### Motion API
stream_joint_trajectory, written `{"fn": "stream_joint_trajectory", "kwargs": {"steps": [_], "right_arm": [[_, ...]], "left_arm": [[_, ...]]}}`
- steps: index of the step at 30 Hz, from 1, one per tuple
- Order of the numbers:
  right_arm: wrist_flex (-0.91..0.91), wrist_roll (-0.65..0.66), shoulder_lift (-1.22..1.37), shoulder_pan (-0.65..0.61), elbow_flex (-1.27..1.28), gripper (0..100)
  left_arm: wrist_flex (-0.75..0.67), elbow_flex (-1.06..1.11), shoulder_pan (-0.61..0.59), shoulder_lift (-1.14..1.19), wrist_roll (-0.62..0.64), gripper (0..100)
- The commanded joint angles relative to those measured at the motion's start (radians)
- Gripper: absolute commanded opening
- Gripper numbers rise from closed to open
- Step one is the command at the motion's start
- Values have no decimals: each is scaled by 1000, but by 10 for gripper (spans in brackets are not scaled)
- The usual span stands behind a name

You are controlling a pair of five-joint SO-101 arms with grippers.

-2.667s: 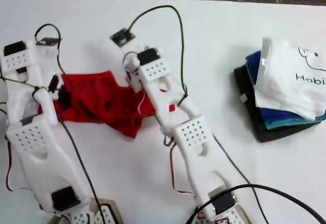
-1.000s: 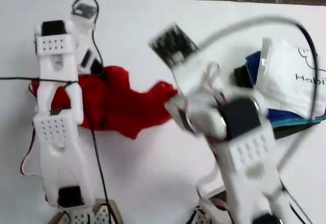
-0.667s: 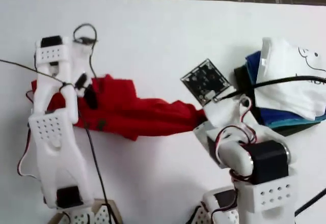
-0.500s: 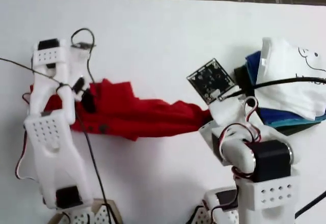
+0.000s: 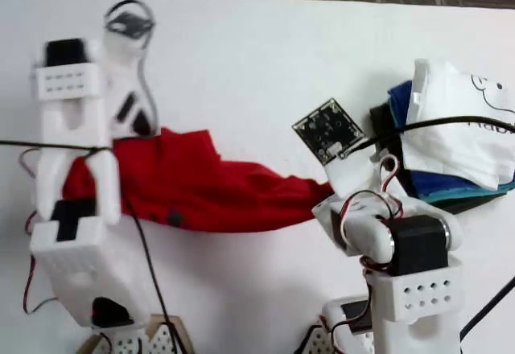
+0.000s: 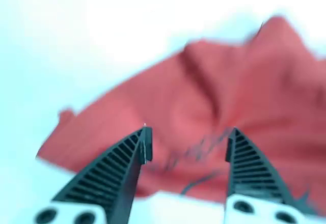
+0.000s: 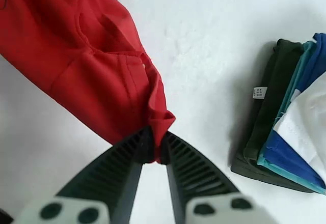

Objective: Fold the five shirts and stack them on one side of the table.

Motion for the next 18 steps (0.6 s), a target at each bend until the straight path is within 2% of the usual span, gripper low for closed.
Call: {"fn": "stream_joint_trajectory", "kwargs": {"steps": [1,8,11,18], "right_arm": [[-22,2,-24,16,3,20],[-22,-2,-24,16,3,20],[-22,-3,-24,16,5,20],[-22,0,-24,16,5,20]], "left_arm": [[-91,-54,110,55,97,310],[-166,-266,150,298,227,324],[-147,-340,140,407,222,321],[-3,-513,127,586,167,291]]}}
